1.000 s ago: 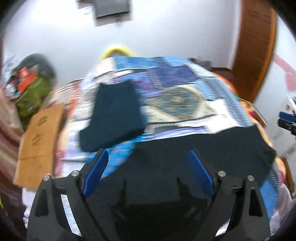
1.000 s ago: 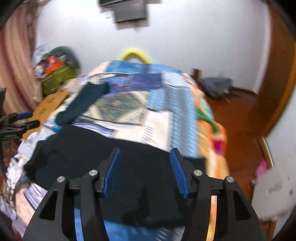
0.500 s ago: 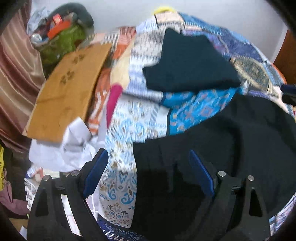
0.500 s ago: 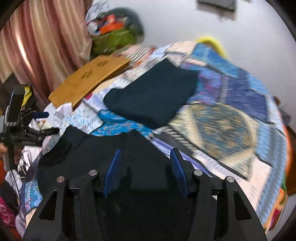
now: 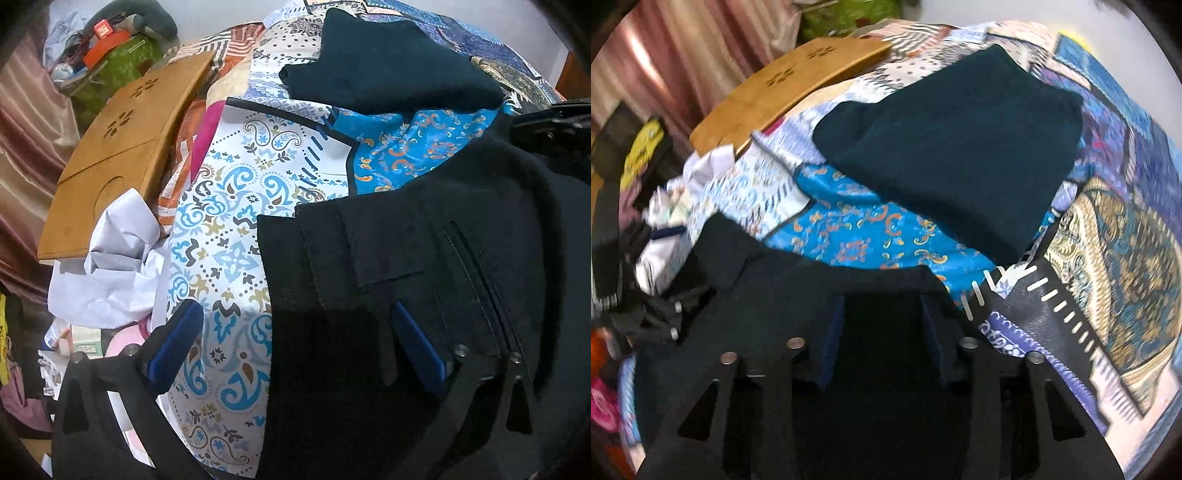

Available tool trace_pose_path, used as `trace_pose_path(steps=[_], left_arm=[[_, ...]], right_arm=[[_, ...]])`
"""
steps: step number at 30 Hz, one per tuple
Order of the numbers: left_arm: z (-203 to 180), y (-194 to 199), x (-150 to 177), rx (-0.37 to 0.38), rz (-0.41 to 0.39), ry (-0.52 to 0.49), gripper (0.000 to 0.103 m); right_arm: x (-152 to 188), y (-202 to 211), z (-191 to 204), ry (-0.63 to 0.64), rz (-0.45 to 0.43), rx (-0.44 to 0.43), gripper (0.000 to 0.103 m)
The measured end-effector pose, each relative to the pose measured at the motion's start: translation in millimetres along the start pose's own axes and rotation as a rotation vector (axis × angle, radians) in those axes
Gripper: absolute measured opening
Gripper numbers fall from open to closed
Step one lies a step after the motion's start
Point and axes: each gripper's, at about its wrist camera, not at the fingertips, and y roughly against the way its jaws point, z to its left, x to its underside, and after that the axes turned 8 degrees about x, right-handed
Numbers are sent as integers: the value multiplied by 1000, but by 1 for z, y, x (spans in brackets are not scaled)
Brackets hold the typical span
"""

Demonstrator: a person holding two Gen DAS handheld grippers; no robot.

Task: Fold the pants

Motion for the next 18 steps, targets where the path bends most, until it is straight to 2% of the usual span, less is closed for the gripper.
trace_pose_path(steps=[3, 8, 12, 14, 16, 18], left_arm=[[-1, 0, 0, -47, -9, -23, 103], [7, 0, 5, -59, -29, -28, 103], [17, 5, 7, -64, -27, -13, 103], [22, 11, 7, -153, -35, -17, 103], [30, 22, 8, -231, -36, -8, 103], [37, 36, 10, -208, -44, 8, 103]], right_arm=[[-4, 4, 2, -3, -42, 46, 5], [-9, 18, -2, -36, -120, 64, 4], [-8, 24, 2, -25, -132, 130, 5], [-9, 41, -2, -52, -168, 220, 5], [-8, 59, -10, -85, -205, 248, 6], [-5, 83, -20, -107, -223, 229, 7]])
